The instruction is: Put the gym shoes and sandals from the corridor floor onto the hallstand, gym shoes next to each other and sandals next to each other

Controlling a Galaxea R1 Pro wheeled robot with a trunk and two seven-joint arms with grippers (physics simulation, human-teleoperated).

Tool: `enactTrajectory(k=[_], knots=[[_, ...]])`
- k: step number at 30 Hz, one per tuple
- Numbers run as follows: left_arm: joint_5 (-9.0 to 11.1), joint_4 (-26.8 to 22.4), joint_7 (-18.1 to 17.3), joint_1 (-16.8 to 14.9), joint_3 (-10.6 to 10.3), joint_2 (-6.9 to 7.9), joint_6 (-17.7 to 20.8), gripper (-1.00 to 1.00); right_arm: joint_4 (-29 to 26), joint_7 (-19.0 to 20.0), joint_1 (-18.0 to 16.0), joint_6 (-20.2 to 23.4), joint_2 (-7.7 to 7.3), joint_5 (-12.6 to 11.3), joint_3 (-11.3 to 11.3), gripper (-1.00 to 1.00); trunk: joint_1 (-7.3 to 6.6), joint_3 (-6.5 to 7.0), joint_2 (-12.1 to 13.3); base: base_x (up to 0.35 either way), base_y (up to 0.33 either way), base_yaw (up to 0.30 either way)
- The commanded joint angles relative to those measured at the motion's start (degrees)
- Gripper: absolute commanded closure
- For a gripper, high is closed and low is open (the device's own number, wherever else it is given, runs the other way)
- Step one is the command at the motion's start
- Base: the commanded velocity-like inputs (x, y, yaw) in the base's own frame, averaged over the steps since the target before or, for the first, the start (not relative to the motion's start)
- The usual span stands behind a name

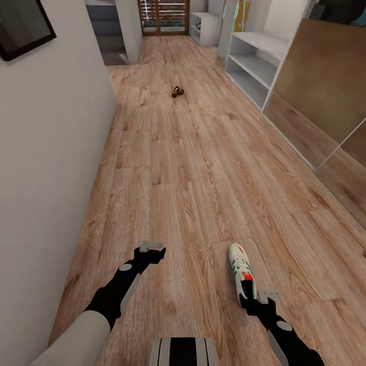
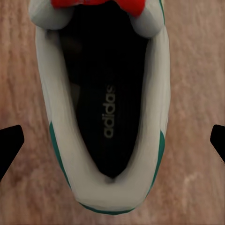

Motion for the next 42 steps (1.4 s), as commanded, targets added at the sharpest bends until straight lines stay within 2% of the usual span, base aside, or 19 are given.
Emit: enactTrajectory(k=[1, 24, 30, 32, 41, 42], knots=[[0.28, -0.09, -0.13, 0.00, 0.00, 0.01, 0.35, -1.00, 0.04, 0.50, -0.02, -0.18, 0.04, 0.01, -0.36, -1.00, 0.00, -0.03, -0.01, 0.055, 0.000, 0.000], [0.04, -0.23, -0.18, -0.05, -0.25, 0.02, 0.35, -1.00, -0.13, 0.68, -0.02, -0.16, 0.06, -0.01, -0.36, -1.00, 0.00, -0.03, -0.01, 0.006, 0.000, 0.000], [0.04, -0.35, -0.21, -0.36, -0.22, 0.01, 0.35, -1.00, -0.13, 0.66, -0.02, -0.08, 0.11, -0.01, -0.36, -1.00, 0.15, -1.36, -0.09, 0.000, 0.000, 0.000], [0.04, -0.57, -0.19, -0.45, -0.22, 0.01, 0.35, -1.00, -0.12, 0.64, -0.02, -0.08, 0.12, -0.01, -0.36, -1.00, 0.15, -1.36, -0.09, 0.000, 0.000, 0.000], [0.04, -5.43, 0.01, -0.40, -0.26, 0.01, 0.94, -1.00, -0.13, 0.59, -0.02, -0.07, 0.13, -0.01, -0.36, -1.00, 0.15, -1.80, -0.09, 0.000, 0.000, 0.000], [0.11, -7.64, 0.04, -0.36, -0.26, 0.01, 1.26, -1.00, -0.13, 0.59, -0.02, -0.07, 0.13, -0.01, -0.36, -1.00, 0.15, -1.82, -0.09, 0.000, 0.000, 0.000]])
